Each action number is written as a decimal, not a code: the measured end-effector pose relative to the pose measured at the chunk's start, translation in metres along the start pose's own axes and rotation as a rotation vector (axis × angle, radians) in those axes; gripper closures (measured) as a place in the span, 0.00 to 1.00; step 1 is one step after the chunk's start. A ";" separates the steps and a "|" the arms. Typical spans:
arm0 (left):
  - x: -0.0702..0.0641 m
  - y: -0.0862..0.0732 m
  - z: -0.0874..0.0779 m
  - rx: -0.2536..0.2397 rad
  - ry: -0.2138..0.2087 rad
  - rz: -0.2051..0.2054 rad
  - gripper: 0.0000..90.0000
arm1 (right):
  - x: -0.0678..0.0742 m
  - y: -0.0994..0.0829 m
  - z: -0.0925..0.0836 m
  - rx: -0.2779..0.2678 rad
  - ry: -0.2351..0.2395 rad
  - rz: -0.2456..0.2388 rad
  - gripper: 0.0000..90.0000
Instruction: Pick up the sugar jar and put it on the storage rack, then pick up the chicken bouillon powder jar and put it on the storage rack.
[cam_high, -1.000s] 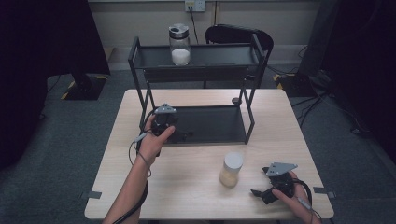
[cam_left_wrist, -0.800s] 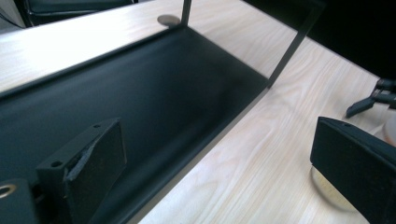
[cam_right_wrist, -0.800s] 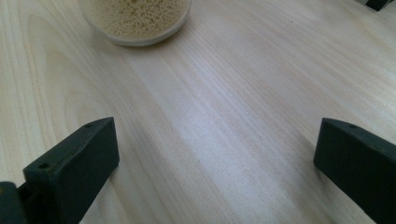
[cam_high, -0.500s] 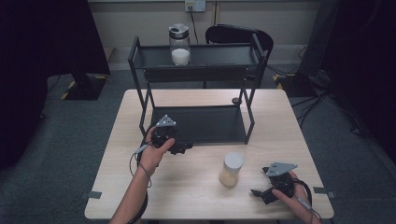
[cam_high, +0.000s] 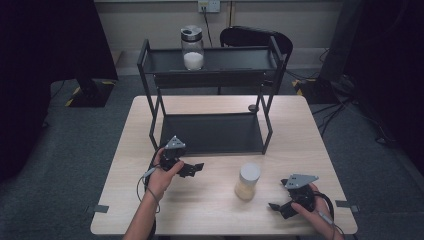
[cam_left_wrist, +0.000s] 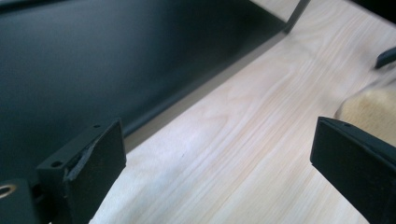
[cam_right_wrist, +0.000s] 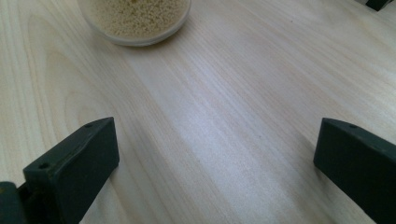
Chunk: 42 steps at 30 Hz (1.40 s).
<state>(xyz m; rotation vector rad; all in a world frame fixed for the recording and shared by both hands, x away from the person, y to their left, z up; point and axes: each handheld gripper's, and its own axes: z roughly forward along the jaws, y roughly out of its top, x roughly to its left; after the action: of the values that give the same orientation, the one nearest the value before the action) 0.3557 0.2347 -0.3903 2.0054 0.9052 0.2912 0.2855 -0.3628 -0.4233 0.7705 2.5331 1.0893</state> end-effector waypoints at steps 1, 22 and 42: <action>-0.001 -0.001 0.000 0.005 0.004 0.005 0.03 | 0.000 0.000 0.000 0.000 0.000 0.000 0.00; -0.022 -0.027 0.010 0.151 0.154 0.102 0.03 | 0.000 0.000 0.000 0.000 0.000 0.000 0.00; -0.019 -0.037 0.009 0.114 0.148 0.090 0.00 | 0.001 0.002 0.001 0.003 -0.002 0.004 0.00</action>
<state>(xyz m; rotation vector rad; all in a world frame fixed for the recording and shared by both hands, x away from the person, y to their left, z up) 0.3292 0.2281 -0.4228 2.1559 0.9438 0.4524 0.2856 -0.3605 -0.4222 0.7774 2.5332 1.0853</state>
